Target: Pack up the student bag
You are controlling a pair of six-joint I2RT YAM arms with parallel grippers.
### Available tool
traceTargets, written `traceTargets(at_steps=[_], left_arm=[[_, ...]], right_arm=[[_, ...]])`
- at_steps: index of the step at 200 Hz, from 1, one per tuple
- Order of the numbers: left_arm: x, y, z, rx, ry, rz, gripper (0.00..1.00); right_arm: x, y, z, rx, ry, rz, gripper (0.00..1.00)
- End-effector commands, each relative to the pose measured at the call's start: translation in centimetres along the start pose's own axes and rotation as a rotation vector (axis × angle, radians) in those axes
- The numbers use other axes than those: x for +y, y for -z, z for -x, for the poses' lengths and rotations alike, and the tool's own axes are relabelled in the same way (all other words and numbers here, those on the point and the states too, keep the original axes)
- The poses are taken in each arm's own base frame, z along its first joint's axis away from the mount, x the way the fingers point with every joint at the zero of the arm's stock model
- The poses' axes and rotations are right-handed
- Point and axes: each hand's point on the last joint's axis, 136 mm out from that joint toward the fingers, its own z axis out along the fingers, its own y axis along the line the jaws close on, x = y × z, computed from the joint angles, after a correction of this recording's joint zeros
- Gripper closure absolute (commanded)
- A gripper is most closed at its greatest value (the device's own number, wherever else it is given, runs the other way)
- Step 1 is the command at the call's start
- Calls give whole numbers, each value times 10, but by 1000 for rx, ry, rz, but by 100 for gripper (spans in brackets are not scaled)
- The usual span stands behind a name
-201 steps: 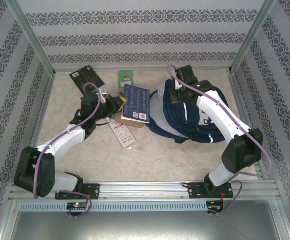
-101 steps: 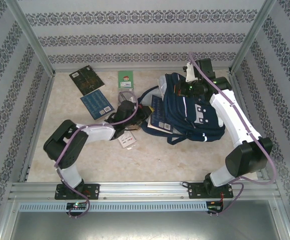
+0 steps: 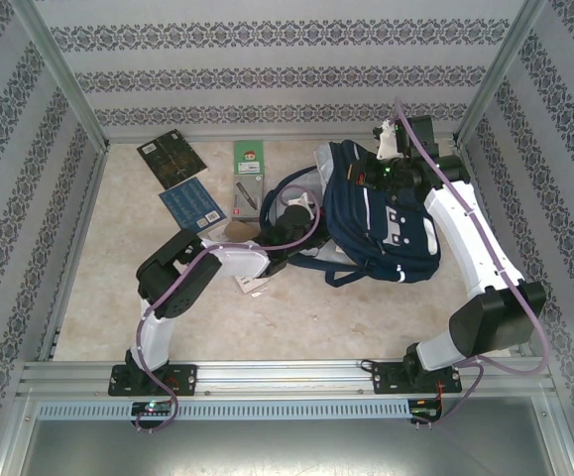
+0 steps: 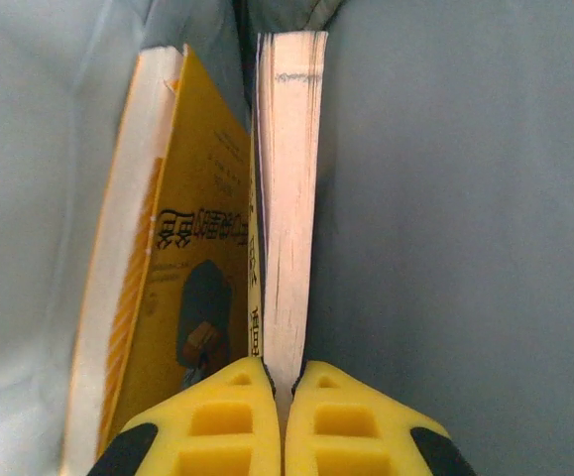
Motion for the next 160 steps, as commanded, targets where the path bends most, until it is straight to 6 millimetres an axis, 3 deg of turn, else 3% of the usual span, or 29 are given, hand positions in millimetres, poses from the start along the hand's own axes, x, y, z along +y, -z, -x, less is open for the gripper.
traceTargets(at_steps=[1,43,75,96,125,160], left_arm=[[-15,-20,-7,-21,-32,-41,100],[20,-42,-34,14,-76,122,100],[27,-34,-33,11,-89,175,51],[24,-22,-27,2,-126,222,27],[20,2,-17,-14,-160,277,13],[10,35,-4,-27,-206,341,8]], right_arm=[[50,28,32,-130,56,192,100],[56,30,39,-139,59,208,100],[48,28,37,-136,59,190,100],[32,24,35,-130,45,159,100],[6,22,27,-129,15,107,100],[-27,15,9,-110,-3,33,100]])
